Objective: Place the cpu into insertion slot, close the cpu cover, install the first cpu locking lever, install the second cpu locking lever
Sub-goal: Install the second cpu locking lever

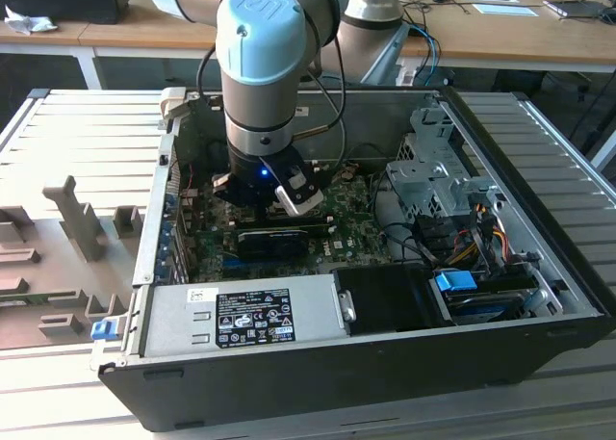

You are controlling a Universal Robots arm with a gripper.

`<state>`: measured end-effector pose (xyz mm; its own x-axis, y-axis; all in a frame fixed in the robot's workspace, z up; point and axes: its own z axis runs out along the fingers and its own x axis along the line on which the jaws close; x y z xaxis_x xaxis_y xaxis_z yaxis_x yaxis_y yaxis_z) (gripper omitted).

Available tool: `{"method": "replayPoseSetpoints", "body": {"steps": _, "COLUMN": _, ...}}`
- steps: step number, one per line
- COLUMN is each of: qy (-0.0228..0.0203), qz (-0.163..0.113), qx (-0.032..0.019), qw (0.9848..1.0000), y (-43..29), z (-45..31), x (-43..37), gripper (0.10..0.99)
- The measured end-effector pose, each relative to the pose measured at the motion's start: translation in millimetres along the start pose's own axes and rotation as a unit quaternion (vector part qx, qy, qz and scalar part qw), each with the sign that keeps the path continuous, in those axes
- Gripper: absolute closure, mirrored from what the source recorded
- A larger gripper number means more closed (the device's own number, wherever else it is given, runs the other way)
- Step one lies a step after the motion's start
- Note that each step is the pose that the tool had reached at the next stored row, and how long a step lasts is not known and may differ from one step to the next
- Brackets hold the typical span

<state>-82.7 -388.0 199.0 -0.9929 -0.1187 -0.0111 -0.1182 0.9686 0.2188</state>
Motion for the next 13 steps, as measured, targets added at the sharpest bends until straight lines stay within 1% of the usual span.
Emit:
{"method": "replayPoseSetpoints", "body": {"steps": 3, "qy": 0.0001, "qz": -0.001, "qx": -0.0005, "qw": 1.0, "y": 0.1, "z": -0.3, "x": 0.5, "gripper": 0.984}}
{"method": "replayPoseSetpoints", "body": {"steps": 5, "qy": 0.0002, "qz": -0.001, "qx": -0.0005, "qw": 1.0, "y": 1.1, "z": -4.6, "x": 0.6, "gripper": 0.984}}
{"method": "replayPoseSetpoints", "body": {"steps": 6, "qy": 0.0001, "qz": -0.001, "qx": -0.0005, "qw": 1.0, "y": 2.1, "z": -8.9, "x": 0.6, "gripper": 0.984}}
{"method": "replayPoseSetpoints", "body": {"steps": 7, "qy": 0.0001, "qz": -0.001, "qx": -0.0004, "qw": 1.0, "y": 2.5, "z": -10.8, "x": 0.6, "gripper": 0.984}}
{"method": "replayPoseSetpoints", "body": {"steps": 11, "qy": 0.0002, "qz": -0.001, "qx": -0.0004, "qw": 1.0, "y": 3.8, "z": -16.5, "x": 0.5, "gripper": 0.984}}
{"method": "replayPoseSetpoints", "body": {"steps": 13, "qy": 0.0002, "qz": -0.001, "qx": -0.0002, "qw": 1.0, "y": 4.2, "z": -17.8, "x": 0.5, "gripper": 0.984}}
